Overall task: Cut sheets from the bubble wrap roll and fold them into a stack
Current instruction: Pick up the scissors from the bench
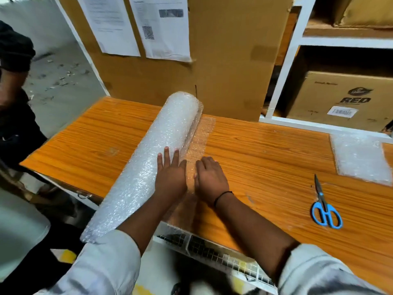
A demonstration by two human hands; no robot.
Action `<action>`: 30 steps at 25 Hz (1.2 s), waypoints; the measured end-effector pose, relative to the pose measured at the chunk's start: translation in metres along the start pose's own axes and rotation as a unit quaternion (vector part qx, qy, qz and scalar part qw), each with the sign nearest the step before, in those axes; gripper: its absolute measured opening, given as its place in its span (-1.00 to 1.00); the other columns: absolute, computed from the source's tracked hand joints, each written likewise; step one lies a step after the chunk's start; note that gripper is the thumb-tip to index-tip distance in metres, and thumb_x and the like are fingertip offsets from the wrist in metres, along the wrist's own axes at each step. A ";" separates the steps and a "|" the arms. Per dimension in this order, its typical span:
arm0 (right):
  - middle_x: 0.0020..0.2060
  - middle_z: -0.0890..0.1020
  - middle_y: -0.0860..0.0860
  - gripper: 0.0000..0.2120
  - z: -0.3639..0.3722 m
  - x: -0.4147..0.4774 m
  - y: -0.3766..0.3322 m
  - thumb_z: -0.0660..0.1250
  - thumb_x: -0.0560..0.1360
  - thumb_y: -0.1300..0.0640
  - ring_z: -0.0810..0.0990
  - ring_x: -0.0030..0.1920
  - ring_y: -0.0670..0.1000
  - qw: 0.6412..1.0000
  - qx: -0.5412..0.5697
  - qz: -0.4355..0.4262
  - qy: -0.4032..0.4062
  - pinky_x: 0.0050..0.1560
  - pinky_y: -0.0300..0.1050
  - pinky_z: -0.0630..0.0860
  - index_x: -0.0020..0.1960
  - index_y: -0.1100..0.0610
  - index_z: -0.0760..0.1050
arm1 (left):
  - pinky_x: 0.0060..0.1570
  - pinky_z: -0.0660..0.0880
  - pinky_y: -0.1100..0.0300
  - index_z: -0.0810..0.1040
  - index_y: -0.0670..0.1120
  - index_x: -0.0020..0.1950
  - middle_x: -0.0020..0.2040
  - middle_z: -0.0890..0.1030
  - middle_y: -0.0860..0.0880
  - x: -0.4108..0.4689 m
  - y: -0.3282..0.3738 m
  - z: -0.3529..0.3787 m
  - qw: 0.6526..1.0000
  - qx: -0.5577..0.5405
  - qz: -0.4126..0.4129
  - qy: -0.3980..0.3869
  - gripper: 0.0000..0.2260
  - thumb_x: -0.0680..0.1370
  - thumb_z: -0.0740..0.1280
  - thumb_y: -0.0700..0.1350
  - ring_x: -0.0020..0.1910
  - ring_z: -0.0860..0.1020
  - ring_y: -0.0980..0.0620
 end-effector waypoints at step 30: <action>0.67 -0.13 0.14 -0.19 0.055 0.004 -0.088 -0.20 0.63 -0.38 -0.19 0.66 0.16 0.990 -0.028 0.126 -0.051 0.63 0.22 -0.22 0.69 0.12 -0.13 | 0.56 -0.13 -0.34 0.14 0.06 0.64 0.65 -0.29 -0.26 0.013 -0.093 -0.021 0.998 0.062 0.027 -0.008 -0.24 0.55 0.38 0.24 0.60 -0.24 -0.45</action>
Point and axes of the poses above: each hand's wrist, its own x-axis towards the middle knuckle, its own z-axis out of the palm, y = z × x, the point moved 2 cm from there along x, towards the middle knuckle
